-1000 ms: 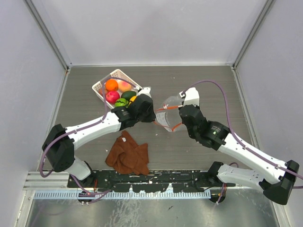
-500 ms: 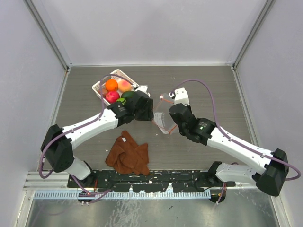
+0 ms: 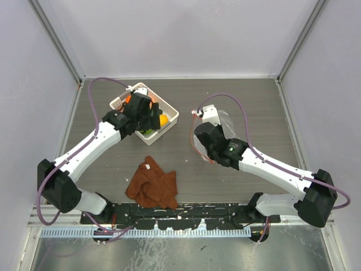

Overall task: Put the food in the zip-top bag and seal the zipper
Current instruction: Open the zipper of the food storage bag, then pick up the fake fruit from the bin.

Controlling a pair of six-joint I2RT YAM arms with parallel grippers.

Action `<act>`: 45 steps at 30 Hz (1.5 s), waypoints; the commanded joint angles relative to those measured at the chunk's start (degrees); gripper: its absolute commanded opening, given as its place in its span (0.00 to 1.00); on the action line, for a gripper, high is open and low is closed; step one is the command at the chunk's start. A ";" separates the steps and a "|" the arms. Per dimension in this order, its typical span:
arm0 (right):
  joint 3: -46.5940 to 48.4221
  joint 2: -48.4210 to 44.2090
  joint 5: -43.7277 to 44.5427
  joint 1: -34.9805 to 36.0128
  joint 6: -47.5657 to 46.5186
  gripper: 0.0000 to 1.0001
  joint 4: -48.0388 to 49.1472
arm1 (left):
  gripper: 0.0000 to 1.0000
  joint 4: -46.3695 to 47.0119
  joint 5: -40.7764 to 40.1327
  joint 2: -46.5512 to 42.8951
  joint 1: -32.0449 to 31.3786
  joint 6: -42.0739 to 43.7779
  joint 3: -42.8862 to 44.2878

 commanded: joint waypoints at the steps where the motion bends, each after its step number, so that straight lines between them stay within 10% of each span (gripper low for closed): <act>1: 2.94 -0.07 2.51 -0.14 0.97 0.00 2.90 | 0.89 -0.70 -1.93 2.72 2.96 1.66 3.94; 37: 2.16 1.84 0.94 -0.14 1.45 0.01 4.74 | 1.00 -4.89 4.34 34.78 11.71 0.76 19.38; 45: 2.47 0.98 1.08 -0.14 1.28 0.00 4.66 | 0.79 -1.53 5.28 28.52 11.70 0.18 14.83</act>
